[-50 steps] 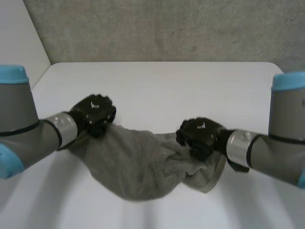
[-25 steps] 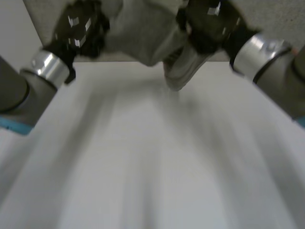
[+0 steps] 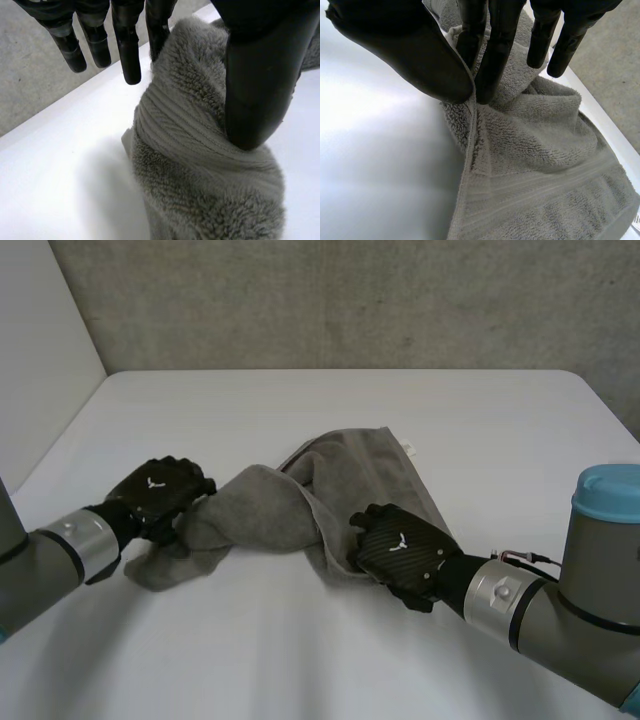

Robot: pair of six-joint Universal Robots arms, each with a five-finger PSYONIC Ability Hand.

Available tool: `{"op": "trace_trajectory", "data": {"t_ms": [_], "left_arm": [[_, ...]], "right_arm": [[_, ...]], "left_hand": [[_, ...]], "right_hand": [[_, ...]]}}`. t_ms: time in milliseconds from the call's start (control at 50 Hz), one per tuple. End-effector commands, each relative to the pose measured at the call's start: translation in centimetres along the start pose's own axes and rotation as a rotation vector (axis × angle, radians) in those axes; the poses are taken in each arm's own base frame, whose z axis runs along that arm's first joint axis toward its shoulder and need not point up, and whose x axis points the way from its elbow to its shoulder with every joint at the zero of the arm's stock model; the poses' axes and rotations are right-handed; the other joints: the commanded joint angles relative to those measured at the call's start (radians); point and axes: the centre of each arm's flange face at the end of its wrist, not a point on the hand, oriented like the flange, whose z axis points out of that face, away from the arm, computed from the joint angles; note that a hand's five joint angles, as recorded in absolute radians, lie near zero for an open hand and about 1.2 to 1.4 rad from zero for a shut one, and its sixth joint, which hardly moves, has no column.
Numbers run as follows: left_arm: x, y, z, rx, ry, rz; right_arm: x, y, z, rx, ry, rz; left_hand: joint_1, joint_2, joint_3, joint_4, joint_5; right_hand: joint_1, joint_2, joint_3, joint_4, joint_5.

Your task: Fold the towel.

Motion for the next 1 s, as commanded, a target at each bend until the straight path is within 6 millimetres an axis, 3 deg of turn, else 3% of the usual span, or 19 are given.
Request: {"op": "trace_trajectory", "data": {"t_ms": [20,160,200,260,360,540,680,1000], "left_arm": [[0.1,-3.4,-0.9,0.076,-0.009,0.057],[-0.8,-5.9,-0.3,0.146,-0.024,0.098],[-0.9,-6.6,0.7,0.170,-0.014,0.106],[-0.7,-6.6,1.7,0.173,0.001,0.099],[-0.5,-6.5,5.2,0.182,0.051,0.068],[-0.5,-5.8,8.7,0.099,0.117,0.018],[-1.7,-6.4,11.4,0.107,0.120,0.004],[0.5,-4.2,11.6,-0.005,0.253,-0.068]], "right_arm": [[0.0,-0.2,-0.4,-0.015,-0.010,0.024],[-0.5,0.2,-0.6,-0.039,-0.018,0.039],[-0.5,0.3,-0.6,-0.041,-0.018,0.039],[-0.6,0.3,-0.6,-0.042,-0.019,0.040],[-0.6,0.5,-0.7,-0.047,-0.018,0.044],[-0.6,0.5,-0.7,-0.048,-0.019,0.046],[-0.2,0.8,-0.7,-0.056,-0.009,0.054],[0.6,1.2,-0.8,-0.064,0.014,0.063]], "left_hand": [[-0.107,-0.106,-0.057,-0.066,-0.080],[-0.136,-0.135,-0.057,-0.066,-0.110],[-0.136,-0.135,-0.057,-0.066,-0.110],[-0.136,-0.135,-0.057,-0.066,-0.110],[-0.157,-0.156,-0.057,-0.066,-0.130],[-0.116,-0.115,-0.057,-0.066,-0.089],[-0.066,-0.065,-0.057,-0.066,-0.039],[0.099,0.100,-0.057,-0.066,0.125]], "right_hand": [[0.084,0.110,-0.052,-0.076,0.062],[0.084,0.110,-0.052,-0.076,0.062],[0.084,0.110,-0.052,-0.076,0.062],[0.084,0.110,-0.052,-0.076,0.062],[0.084,0.110,-0.052,-0.076,0.062],[0.084,0.110,-0.052,-0.076,0.062],[0.084,0.110,-0.052,-0.076,0.062],[0.084,0.110,-0.052,-0.076,0.062]]}}
